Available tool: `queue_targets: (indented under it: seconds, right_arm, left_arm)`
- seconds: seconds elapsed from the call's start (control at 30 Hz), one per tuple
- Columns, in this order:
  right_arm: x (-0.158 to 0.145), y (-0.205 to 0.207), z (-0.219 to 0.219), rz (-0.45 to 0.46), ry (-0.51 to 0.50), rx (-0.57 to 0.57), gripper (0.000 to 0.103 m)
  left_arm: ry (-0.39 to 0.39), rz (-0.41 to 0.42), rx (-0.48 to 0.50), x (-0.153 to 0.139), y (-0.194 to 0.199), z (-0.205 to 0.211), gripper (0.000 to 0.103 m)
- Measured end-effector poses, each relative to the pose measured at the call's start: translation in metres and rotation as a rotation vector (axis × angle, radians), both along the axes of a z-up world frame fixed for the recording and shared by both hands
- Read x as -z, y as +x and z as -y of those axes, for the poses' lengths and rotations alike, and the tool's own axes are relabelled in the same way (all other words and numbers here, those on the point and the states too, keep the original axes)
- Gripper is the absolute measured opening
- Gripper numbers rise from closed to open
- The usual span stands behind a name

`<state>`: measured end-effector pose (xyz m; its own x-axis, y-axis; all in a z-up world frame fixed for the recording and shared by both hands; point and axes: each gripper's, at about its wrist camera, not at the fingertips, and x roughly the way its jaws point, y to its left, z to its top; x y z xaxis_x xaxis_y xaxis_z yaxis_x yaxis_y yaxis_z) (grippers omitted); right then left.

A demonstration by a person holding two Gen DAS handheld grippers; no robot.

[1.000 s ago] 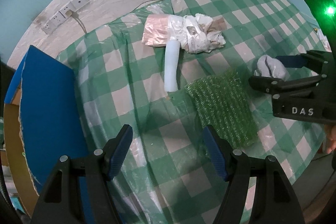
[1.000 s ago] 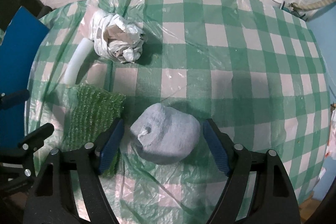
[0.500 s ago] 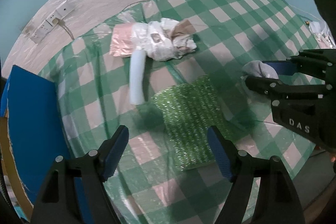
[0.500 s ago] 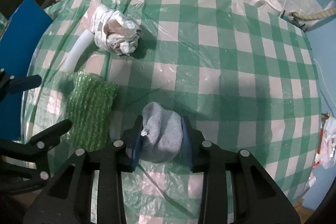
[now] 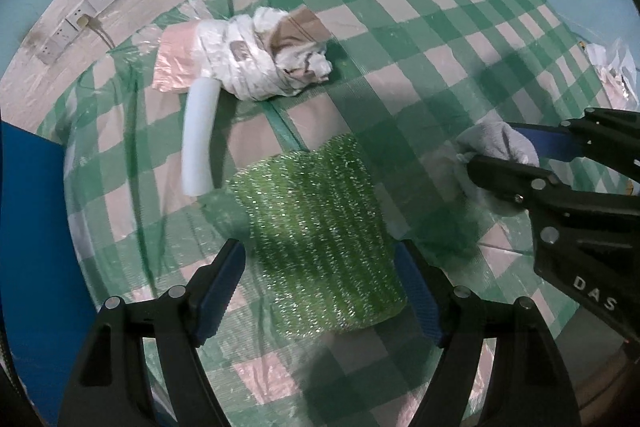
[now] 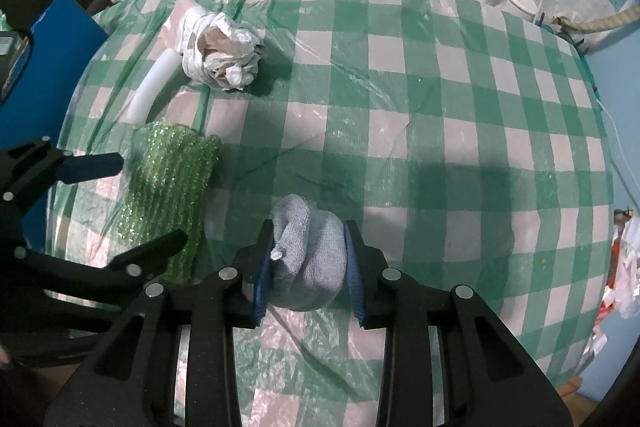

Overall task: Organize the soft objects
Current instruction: 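Grasp the green glittery mesh pad with the left gripper while the right holds the grey ball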

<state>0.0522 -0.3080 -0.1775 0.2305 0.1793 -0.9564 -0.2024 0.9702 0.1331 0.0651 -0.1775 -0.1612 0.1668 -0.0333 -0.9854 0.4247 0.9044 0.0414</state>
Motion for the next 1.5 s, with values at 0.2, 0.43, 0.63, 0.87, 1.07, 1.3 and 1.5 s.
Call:
queue_targets:
  seconds: [0.2, 0.43, 0.63, 0.87, 1.07, 1.3, 1.5]
  right_arm:
    - [0.002, 0.000, 0.002, -0.007, 0.010, -0.002, 0.031]
    - [0.001, 0.001, 0.002, -0.005, 0.013, -0.008, 0.031]
    - [0.000, -0.001, -0.005, -0.002, 0.012, -0.025, 0.031]
    - [-0.009, -0.004, -0.011, 0.017, 0.001, -0.042, 0.031]
    - [-0.019, -0.004, -0.017, 0.034, -0.009, -0.058, 0.031]
    - [-0.030, -0.009, -0.023, 0.055, -0.015, -0.074, 0.031]
    - [-0.038, -0.012, -0.026, 0.072, -0.018, -0.085, 0.031]
  left_arm:
    - [0.041, -0.006, 0.021, 0.011, -0.005, 0.009, 0.079]
    - [-0.010, -0.004, 0.016, 0.010, -0.011, -0.001, 0.055]
    - [-0.022, 0.003, 0.021, 0.006, -0.012, -0.005, 0.020]
    - [-0.003, 0.023, 0.028, 0.004, -0.006, -0.013, 0.015]
    - [0.003, 0.046, 0.030, -0.003, -0.008, -0.017, 0.014]
    - [0.018, 0.096, 0.045, -0.017, -0.013, -0.021, 0.014]
    - [0.036, 0.135, 0.048, -0.029, -0.026, -0.020, 0.014]
